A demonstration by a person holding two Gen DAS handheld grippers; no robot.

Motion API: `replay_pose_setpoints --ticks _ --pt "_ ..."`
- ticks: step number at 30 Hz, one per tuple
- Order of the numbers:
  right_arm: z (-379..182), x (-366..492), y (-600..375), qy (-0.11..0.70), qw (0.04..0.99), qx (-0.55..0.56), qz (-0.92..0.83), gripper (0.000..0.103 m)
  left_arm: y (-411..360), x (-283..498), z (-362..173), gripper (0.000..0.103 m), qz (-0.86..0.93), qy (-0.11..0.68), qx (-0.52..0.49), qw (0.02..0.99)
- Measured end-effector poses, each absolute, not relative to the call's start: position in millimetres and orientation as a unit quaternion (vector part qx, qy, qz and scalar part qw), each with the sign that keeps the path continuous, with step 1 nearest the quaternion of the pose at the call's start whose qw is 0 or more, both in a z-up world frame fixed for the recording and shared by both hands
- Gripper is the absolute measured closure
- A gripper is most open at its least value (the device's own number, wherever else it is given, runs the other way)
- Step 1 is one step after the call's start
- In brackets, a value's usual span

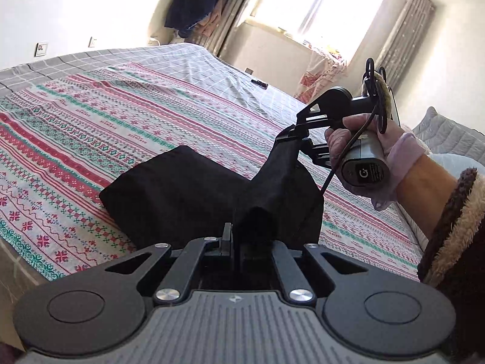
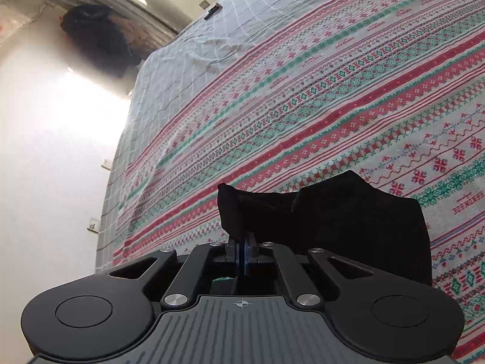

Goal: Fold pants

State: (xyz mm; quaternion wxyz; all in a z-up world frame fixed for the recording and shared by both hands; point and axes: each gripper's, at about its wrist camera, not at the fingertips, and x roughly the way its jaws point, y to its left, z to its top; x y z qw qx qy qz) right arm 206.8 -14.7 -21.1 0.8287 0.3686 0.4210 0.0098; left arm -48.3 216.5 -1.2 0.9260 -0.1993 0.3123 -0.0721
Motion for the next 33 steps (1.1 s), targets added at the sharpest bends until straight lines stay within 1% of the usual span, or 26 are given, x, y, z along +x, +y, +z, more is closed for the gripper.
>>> replay_pose_setpoints --ticks 7,10,13,14,15,17,19,20,21,22,23,24,25,26,27,28,30,32,33 --pt "-46.4 236.9 32.8 0.435 0.820 0.371 0.009 0.101 255.9 -23.8 -18.2 0.082 -0.016 0.331 -0.229 0.915" --pt "-59.8 245.6 41.9 0.438 0.812 0.385 0.013 0.101 261.4 -17.4 -23.2 0.080 0.012 0.340 -0.215 0.915" --pt "-69.4 253.0 50.1 0.443 0.810 0.383 0.010 0.099 261.2 -11.3 -29.7 0.076 0.031 0.352 -0.198 0.914" --pt "-71.2 254.3 51.2 0.444 0.810 0.382 0.010 0.098 261.0 -10.6 -30.6 0.073 0.036 0.354 -0.194 0.914" --pt "-72.5 255.3 51.9 0.444 0.810 0.383 0.012 0.093 260.2 -10.1 -31.0 0.066 0.042 0.357 -0.186 0.914" --pt "-72.7 256.0 51.0 0.445 0.809 0.383 0.017 0.092 259.2 -9.2 -29.9 0.059 0.053 0.362 -0.163 0.916" --pt "-69.8 254.7 49.1 0.448 0.809 0.379 0.031 0.088 258.7 -8.9 -26.9 0.053 0.053 0.364 -0.143 0.919" --pt "-66.9 252.7 47.7 0.448 0.811 0.373 0.037 0.085 257.9 -8.8 -24.4 0.048 0.053 0.366 -0.131 0.920" --pt "-63.2 250.7 46.1 0.449 0.814 0.367 0.043 0.082 256.8 -6.6 -22.7 0.039 0.051 0.370 -0.113 0.921" --pt "-58.3 246.8 43.7 0.450 0.817 0.357 0.051 0.079 255.7 -4.8 -20.5 0.035 0.051 0.373 -0.095 0.921" --pt "-54.3 243.5 41.1 0.450 0.820 0.349 0.056 0.071 254.7 -4.8 -17.4 0.030 0.050 0.374 -0.084 0.922" --pt "-49.9 239.0 37.7 0.449 0.824 0.341 0.061 0.061 254.1 -3.3 -14.4 0.026 0.046 0.374 -0.069 0.924" --pt "-45.5 234.0 33.0 0.445 0.828 0.335 0.066 0.057 253.5 -2.8 -10.9 0.023 0.042 0.375 -0.060 0.924" --pt "-41.8 229.0 28.5 0.442 0.832 0.329 0.070 0.049 253.2 -1.2 -6.0 0.018 0.034 0.376 -0.048 0.925" --pt "-38.4 223.9 23.5 0.440 0.835 0.323 0.073 0.046 252.4 0.8 -2.1 0.015 0.025 0.375 -0.038 0.926" --pt "-35.2 218.2 17.4 0.438 0.838 0.317 0.077 0.046 251.7 3.4 1.4 0.013 0.015 0.376 -0.027 0.926" --pt "-30.5 205.3 3.6 0.434 0.842 0.309 0.082 0.044 250.9 12.0 6.0 0.006 -0.007 0.380 -0.010 0.925" --pt "-28.8 189.5 -11.3 0.432 0.846 0.299 0.087 0.041 253.7 23.4 6.7 0.002 -0.035 0.386 -0.008 0.922" --pt "-28.9 181.5 -18.2 0.432 0.848 0.293 0.088 0.040 256.8 32.0 5.8 0.001 -0.052 0.394 -0.011 0.918"
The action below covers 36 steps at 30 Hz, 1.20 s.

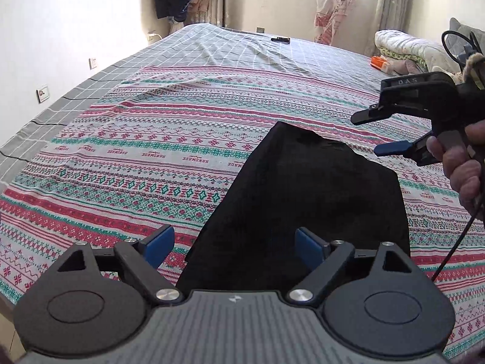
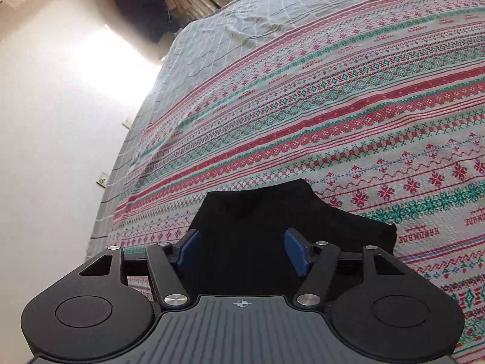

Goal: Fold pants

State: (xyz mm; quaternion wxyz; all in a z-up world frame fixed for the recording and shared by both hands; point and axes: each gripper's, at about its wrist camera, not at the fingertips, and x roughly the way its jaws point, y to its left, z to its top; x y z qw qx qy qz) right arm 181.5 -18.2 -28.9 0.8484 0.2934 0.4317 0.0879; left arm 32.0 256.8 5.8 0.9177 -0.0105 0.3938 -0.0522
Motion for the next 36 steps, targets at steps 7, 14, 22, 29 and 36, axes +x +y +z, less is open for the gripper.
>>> replay_pose_setpoints --ticks 7,14,22,29,36 --pt "-53.6 127.9 -60.7 0.447 0.845 0.278 0.088 0.039 277.9 85.2 -14.7 0.001 -0.132 0.425 -0.050 0.894" --pt "-89.1 93.3 -71.5 0.454 0.830 0.295 0.134 0.039 296.2 109.6 -45.0 0.012 -0.170 0.457 -0.158 0.858" --pt "-107.9 92.5 -53.7 0.420 0.829 0.327 0.173 0.050 302.2 113.5 -63.9 0.029 -0.184 0.473 -0.224 0.832" --pt "-101.1 109.0 -58.7 0.407 0.842 0.326 0.137 0.087 300.9 113.6 -58.9 0.061 -0.191 0.470 -0.276 0.816" --pt "-70.1 126.3 -111.3 0.360 0.868 0.332 0.084 0.091 239.1 120.7 -54.5 0.067 -0.225 0.453 -0.299 0.809"
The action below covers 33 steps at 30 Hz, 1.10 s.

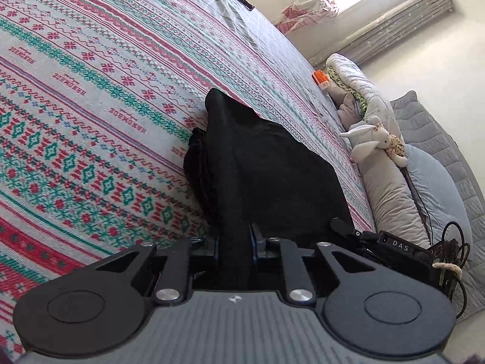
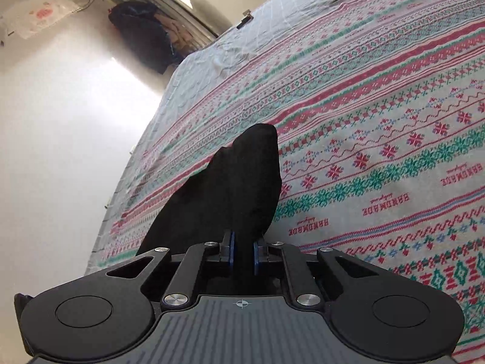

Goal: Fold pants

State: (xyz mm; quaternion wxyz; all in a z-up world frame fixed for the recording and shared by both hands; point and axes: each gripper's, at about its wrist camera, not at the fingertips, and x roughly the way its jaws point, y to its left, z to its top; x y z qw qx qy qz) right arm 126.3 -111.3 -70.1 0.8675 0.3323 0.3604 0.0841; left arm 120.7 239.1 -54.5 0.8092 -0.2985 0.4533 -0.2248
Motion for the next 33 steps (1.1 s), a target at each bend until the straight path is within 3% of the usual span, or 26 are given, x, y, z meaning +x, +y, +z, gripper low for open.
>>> replay_pose_setpoints --ticks 4,7,9,12,20,28,33 --pt "-59.1 139.6 -142.9 0.338 0.880 0.331 0.049 0.091 197.5 128.4 -54.2 0.067 -0.235 0.420 -0.290 0.827" --pt "-60.1 145.5 -157.7 0.343 0.886 0.312 0.021 0.085 175.8 135.6 -56.6 0.061 -0.206 0.424 -0.243 0.848" --pt "-62.1 143.4 -161.2 0.359 0.884 0.299 -0.011 0.071 169.3 135.8 -51.2 0.047 -0.180 0.415 -0.197 0.870" --pt "-58.0 133.2 -158.8 0.355 0.894 0.272 -0.009 0.060 171.1 130.5 -33.8 0.044 -0.149 0.376 -0.151 0.902" --pt "-48.1 109.8 -105.2 0.369 0.919 0.133 0.036 0.060 149.6 94.8 -8.9 0.044 -0.224 0.309 -0.072 0.922" --pt "-70.9 77.5 -77.9 0.406 0.910 0.072 0.051 0.062 128.4 74.0 -48.7 0.048 -0.248 0.377 0.050 0.891" --pt "-69.0 51.1 -68.7 0.438 0.897 0.034 0.046 0.062 140.4 55.1 -51.5 0.048 -0.234 0.410 0.054 0.880"
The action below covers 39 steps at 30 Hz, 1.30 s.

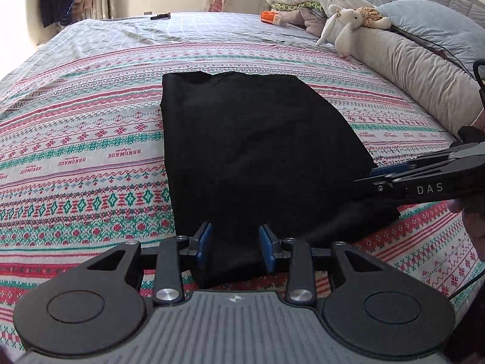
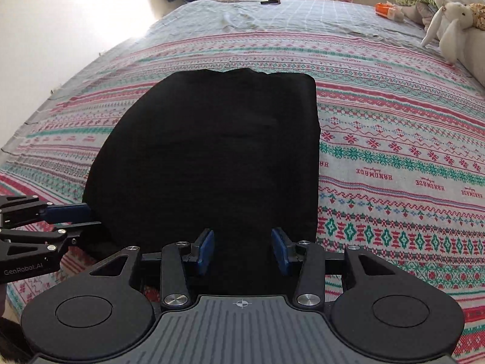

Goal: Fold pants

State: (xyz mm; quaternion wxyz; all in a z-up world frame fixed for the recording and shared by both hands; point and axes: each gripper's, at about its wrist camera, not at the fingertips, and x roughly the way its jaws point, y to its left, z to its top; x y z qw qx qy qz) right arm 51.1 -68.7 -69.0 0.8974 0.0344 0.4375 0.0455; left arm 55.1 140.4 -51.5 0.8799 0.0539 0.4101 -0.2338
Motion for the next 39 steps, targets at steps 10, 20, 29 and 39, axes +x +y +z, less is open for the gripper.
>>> replay_pose_setpoints --ticks 10,20,29,39 --pt "-17.1 4.5 -79.5 0.413 0.910 0.030 0.007 0.018 136.3 20.8 -11.8 0.006 -0.148 0.413 0.006 0.899" --pt "-23.4 -1.8 -85.3 0.413 0.909 0.020 -0.049 0.009 112.7 17.5 -11.2 0.000 -0.042 0.436 0.002 0.899" --pt "-38.9 22.3 -84.6 0.438 0.897 0.015 -0.060 0.006 103.8 29.4 -28.2 0.000 0.003 0.453 0.037 0.891" --pt "-51.0 27.0 -74.8 0.455 0.889 0.006 -0.060 0.006 101.2 27.7 -28.5 0.000 -0.007 0.464 0.033 0.885"
